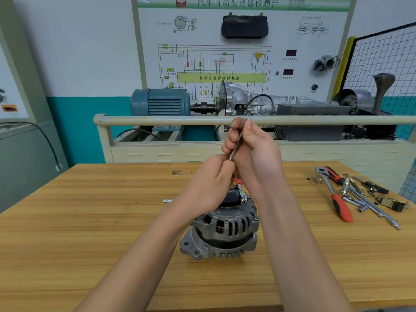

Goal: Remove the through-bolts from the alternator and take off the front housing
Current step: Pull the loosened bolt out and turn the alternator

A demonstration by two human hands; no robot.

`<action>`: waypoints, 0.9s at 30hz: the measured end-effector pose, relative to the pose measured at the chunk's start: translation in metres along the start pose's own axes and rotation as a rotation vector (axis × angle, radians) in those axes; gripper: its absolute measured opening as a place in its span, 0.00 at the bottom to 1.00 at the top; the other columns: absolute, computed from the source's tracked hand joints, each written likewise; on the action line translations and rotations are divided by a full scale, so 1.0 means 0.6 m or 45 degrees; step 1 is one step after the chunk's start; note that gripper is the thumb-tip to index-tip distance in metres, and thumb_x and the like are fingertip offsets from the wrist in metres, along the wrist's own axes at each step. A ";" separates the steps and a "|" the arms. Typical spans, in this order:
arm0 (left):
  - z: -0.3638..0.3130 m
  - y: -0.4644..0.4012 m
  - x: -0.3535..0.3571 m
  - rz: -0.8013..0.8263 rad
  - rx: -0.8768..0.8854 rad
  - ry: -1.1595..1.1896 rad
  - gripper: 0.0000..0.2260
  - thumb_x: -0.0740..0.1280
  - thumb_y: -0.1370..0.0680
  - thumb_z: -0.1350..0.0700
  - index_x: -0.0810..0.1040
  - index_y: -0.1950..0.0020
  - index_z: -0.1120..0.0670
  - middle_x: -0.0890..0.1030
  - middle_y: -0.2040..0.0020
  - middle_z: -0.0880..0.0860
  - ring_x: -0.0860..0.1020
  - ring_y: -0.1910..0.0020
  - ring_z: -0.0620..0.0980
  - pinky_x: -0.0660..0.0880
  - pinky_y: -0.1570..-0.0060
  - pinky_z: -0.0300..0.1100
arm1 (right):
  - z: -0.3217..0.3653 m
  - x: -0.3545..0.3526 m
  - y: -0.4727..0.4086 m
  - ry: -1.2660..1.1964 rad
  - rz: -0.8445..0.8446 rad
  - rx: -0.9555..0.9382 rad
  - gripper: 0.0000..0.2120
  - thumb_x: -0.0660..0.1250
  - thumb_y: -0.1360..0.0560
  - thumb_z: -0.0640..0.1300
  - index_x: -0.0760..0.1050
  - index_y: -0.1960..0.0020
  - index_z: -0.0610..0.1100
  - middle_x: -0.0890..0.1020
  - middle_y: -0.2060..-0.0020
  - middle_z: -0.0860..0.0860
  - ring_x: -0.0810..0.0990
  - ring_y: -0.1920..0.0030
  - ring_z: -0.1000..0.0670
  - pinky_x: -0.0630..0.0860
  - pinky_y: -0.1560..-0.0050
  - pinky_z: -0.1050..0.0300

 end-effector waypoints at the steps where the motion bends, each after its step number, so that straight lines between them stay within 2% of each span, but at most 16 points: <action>1: -0.001 -0.001 -0.001 -0.016 -0.001 -0.004 0.10 0.52 0.27 0.55 0.67 0.66 0.56 0.68 0.70 0.55 0.66 0.69 0.52 0.68 0.67 0.57 | 0.000 0.003 0.003 0.006 0.025 -0.011 0.15 0.50 0.17 0.42 0.71 0.58 0.41 0.71 0.72 0.53 0.68 0.71 0.55 0.68 0.67 0.64; 4: 0.003 -0.002 0.000 -0.066 -0.021 0.014 0.08 0.51 0.29 0.53 0.65 0.65 0.54 0.67 0.70 0.52 0.65 0.70 0.51 0.66 0.66 0.55 | 0.002 0.009 0.012 -0.002 0.074 -0.051 0.15 0.50 0.17 0.41 0.71 0.57 0.40 0.69 0.72 0.53 0.66 0.72 0.55 0.67 0.68 0.64; 8: 0.006 -0.002 0.007 -0.029 -0.016 -0.045 0.09 0.54 0.28 0.51 0.66 0.66 0.52 0.66 0.74 0.45 0.62 0.74 0.45 0.61 0.70 0.44 | 0.001 -0.002 0.008 -0.137 -0.052 -0.033 0.15 0.50 0.17 0.42 0.69 0.58 0.40 0.66 0.75 0.54 0.61 0.75 0.57 0.61 0.74 0.66; 11: 0.009 -0.004 0.011 0.013 0.005 -0.105 0.13 0.57 0.22 0.55 0.66 0.66 0.53 0.66 0.72 0.48 0.62 0.72 0.46 0.62 0.69 0.45 | 0.001 -0.012 0.002 -0.151 -0.183 -0.003 0.16 0.50 0.16 0.43 0.68 0.60 0.41 0.64 0.78 0.55 0.59 0.78 0.58 0.57 0.78 0.67; 15: 0.003 0.003 0.016 0.089 0.090 -0.128 0.15 0.54 0.18 0.60 0.65 0.64 0.55 0.66 0.71 0.52 0.62 0.71 0.47 0.61 0.69 0.45 | -0.001 -0.016 -0.002 -0.234 -0.259 0.054 0.18 0.49 0.16 0.42 0.65 0.64 0.43 0.61 0.81 0.55 0.56 0.81 0.58 0.54 0.82 0.66; 22: 0.017 0.014 0.018 0.114 -0.064 0.140 0.17 0.51 0.18 0.63 0.63 0.67 0.56 0.63 0.79 0.44 0.59 0.78 0.42 0.58 0.75 0.38 | -0.016 -0.019 -0.003 -0.430 -0.378 0.178 0.20 0.48 0.17 0.41 0.62 0.67 0.44 0.59 0.83 0.55 0.54 0.84 0.58 0.50 0.84 0.66; 24: 0.014 0.012 0.014 0.059 -0.041 0.021 0.17 0.52 0.19 0.63 0.63 0.68 0.54 0.64 0.77 0.45 0.60 0.77 0.45 0.58 0.74 0.41 | -0.018 -0.020 -0.007 -0.442 -0.415 0.196 0.20 0.48 0.17 0.42 0.62 0.68 0.44 0.59 0.83 0.55 0.54 0.84 0.58 0.49 0.84 0.66; 27: 0.002 0.010 0.010 -0.036 0.097 -0.417 0.15 0.53 0.19 0.60 0.65 0.66 0.53 0.68 0.72 0.50 0.64 0.73 0.48 0.60 0.71 0.43 | -0.021 -0.021 -0.014 -0.463 -0.456 0.235 0.21 0.48 0.17 0.43 0.61 0.68 0.44 0.59 0.85 0.54 0.54 0.86 0.58 0.49 0.84 0.66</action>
Point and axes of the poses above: each hand's wrist, its own y-axis away from the middle knuckle, its own x-axis out of the palm, z = x × y, the point moved 7 cm from there along -y, towards the middle knuckle
